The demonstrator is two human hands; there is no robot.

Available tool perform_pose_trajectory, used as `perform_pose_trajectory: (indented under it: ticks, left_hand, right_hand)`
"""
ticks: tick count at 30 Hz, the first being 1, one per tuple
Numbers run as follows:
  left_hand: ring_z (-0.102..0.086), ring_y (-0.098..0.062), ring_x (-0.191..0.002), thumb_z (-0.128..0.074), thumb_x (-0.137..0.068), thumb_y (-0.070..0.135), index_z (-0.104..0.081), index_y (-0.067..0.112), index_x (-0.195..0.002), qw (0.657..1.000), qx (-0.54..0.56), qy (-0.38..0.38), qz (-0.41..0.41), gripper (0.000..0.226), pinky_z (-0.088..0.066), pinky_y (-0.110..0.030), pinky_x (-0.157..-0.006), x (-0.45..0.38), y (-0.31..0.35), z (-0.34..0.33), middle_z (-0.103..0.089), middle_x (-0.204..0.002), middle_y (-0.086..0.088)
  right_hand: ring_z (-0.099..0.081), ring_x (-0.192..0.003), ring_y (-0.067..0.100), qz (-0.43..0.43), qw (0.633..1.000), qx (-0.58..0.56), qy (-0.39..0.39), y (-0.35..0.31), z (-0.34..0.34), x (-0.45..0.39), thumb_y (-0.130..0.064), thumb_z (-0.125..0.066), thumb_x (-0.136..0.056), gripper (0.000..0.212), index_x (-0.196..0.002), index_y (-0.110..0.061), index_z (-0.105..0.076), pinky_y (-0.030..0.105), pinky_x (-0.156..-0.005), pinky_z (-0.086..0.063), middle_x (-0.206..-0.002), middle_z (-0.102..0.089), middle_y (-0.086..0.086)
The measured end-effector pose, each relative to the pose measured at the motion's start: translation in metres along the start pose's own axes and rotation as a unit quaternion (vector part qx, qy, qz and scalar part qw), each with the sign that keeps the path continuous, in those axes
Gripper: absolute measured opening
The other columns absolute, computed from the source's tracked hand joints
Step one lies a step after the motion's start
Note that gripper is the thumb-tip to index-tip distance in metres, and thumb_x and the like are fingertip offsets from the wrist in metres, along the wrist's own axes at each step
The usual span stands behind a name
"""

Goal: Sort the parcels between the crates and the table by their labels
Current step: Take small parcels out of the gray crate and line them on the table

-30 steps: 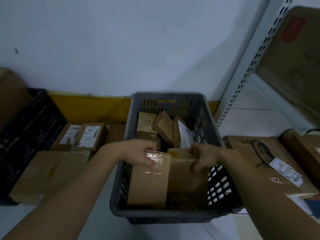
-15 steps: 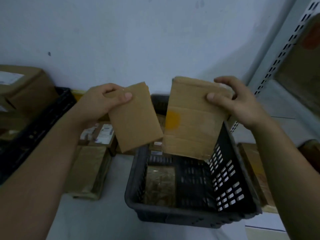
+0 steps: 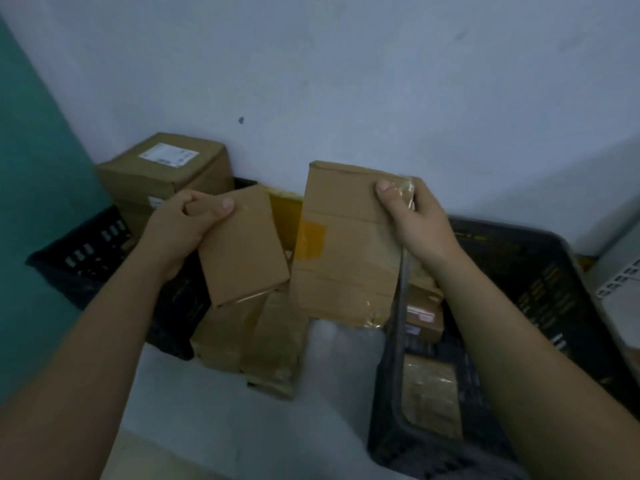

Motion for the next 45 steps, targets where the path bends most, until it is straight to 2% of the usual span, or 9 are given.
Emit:
perform_pose_trajectory:
  ticks: [8, 16, 20, 24, 29, 37, 40, 43, 45]
  left_hand:
    - [-0.059, -0.014, -0.107, -0.081, -0.084, 0.063, -0.056, 0.030, -0.136, 0.991, -0.075, -0.097, 0.048, 0.067, -0.053, -0.035, -0.074, -0.040, -0.111, 0.022, -0.056, -0.129, 0.000]
    - [-0.056, -0.025, -0.122, -0.076, -0.090, 0.062, -0.042, 0.038, -0.154, 0.971, -0.097, -0.198, 0.094, 0.076, -0.057, -0.045, -0.095, -0.076, -0.179, -0.007, -0.049, -0.147, -0.004]
    - [-0.055, -0.026, -0.128, -0.072, -0.091, 0.066, -0.035, 0.042, -0.159, 0.965, -0.087, -0.220, 0.112, 0.081, -0.053, -0.050, -0.106, -0.077, -0.197, -0.024, -0.048, -0.150, -0.003]
    - [-0.057, -0.017, -0.116, -0.068, -0.090, 0.070, -0.037, 0.044, -0.157, 0.964, -0.055, -0.237, 0.109, 0.078, -0.053, -0.041, -0.092, -0.078, -0.187, -0.052, -0.050, -0.146, -0.002]
    - [-0.053, -0.021, -0.125, -0.065, -0.092, 0.071, -0.032, 0.045, -0.159, 0.956, -0.067, -0.274, 0.083, 0.079, -0.051, -0.038, -0.090, -0.072, -0.174, -0.101, -0.044, -0.155, -0.001]
    - [-0.052, -0.020, -0.134, -0.067, -0.100, 0.052, -0.032, 0.032, -0.159, 0.959, -0.080, -0.265, 0.066, 0.072, -0.053, -0.036, -0.095, -0.037, -0.198, -0.144, -0.047, -0.153, 0.004]
    - [-0.049, -0.021, -0.141, -0.062, -0.103, 0.052, -0.038, 0.032, -0.156, 0.965, -0.122, -0.230, 0.025, 0.061, -0.049, -0.049, -0.111, -0.035, -0.205, -0.145, -0.045, -0.159, 0.002]
    - [-0.049, -0.022, -0.139, -0.055, -0.106, 0.052, -0.044, 0.027, -0.156, 0.954, -0.193, -0.230, -0.021, 0.057, -0.047, -0.045, -0.111, -0.035, -0.199, -0.149, -0.042, -0.158, -0.001]
    - [-0.046, -0.026, -0.142, -0.052, -0.107, 0.052, -0.045, 0.023, -0.156, 0.940, -0.250, -0.224, -0.061, 0.057, -0.045, -0.045, -0.113, -0.037, -0.194, -0.150, -0.040, -0.159, -0.004]
  right_hand:
    - [-0.056, -0.117, 0.022, -0.165, 0.977, 0.081, -0.106, 0.091, -0.139, 0.019, -0.076, -0.050, -0.099, 0.078, -0.158, -0.025, -0.042, 0.036, -0.087, -0.048, -0.137, -0.052, -0.001]
    - [-0.063, -0.110, 0.018, -0.282, 0.958, 0.028, -0.039, 0.165, -0.180, 0.051, -0.072, -0.059, -0.098, 0.054, -0.134, -0.032, -0.053, 0.042, -0.090, -0.054, -0.133, -0.062, 0.002]
    - [-0.063, -0.116, 0.023, -0.288, 0.954, 0.066, -0.042, 0.170, -0.170, 0.046, -0.078, -0.057, -0.095, 0.069, -0.144, -0.030, -0.053, 0.042, -0.093, -0.052, -0.135, -0.061, 0.002]
    - [-0.061, -0.126, 0.029, -0.298, 0.947, 0.113, -0.043, 0.164, -0.122, 0.030, -0.083, -0.055, -0.093, 0.083, -0.154, -0.027, -0.049, 0.052, -0.106, -0.052, -0.145, -0.058, 0.005]
    - [-0.040, -0.151, 0.041, -0.349, 0.912, 0.206, -0.061, 0.182, -0.086, 0.019, -0.070, -0.048, -0.105, 0.091, -0.171, -0.014, -0.018, 0.057, -0.120, -0.040, -0.171, -0.033, 0.015]
    - [-0.059, -0.128, 0.031, -0.367, 0.909, 0.195, 0.018, 0.295, -0.113, 0.070, -0.032, -0.054, -0.111, 0.037, -0.146, -0.019, -0.055, 0.043, -0.109, -0.050, -0.145, -0.061, 0.013]
    - [-0.045, -0.147, 0.030, -0.313, 0.927, 0.204, -0.033, 0.301, -0.137, 0.086, -0.048, -0.065, -0.102, 0.062, -0.157, -0.033, -0.043, 0.042, -0.118, -0.042, -0.164, -0.042, 0.007]
    - [-0.006, -0.163, 0.034, -0.304, 0.882, 0.341, -0.113, 0.308, -0.149, 0.102, -0.069, -0.063, -0.094, 0.094, -0.168, -0.043, -0.013, 0.056, -0.130, -0.025, -0.178, 0.009, -0.001]
    - [0.010, -0.164, 0.039, -0.304, 0.853, 0.405, -0.123, 0.307, -0.152, 0.106, -0.072, -0.052, -0.097, 0.091, -0.168, -0.046, 0.000, 0.061, -0.130, -0.018, -0.176, 0.025, 0.003]
Point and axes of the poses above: each hand's wrist, its own x-axis away from the middle knuckle, its own z-axis out of the back of the hand, y = z × x, the point moved 7 cm from there along -x, towards the middle knuckle
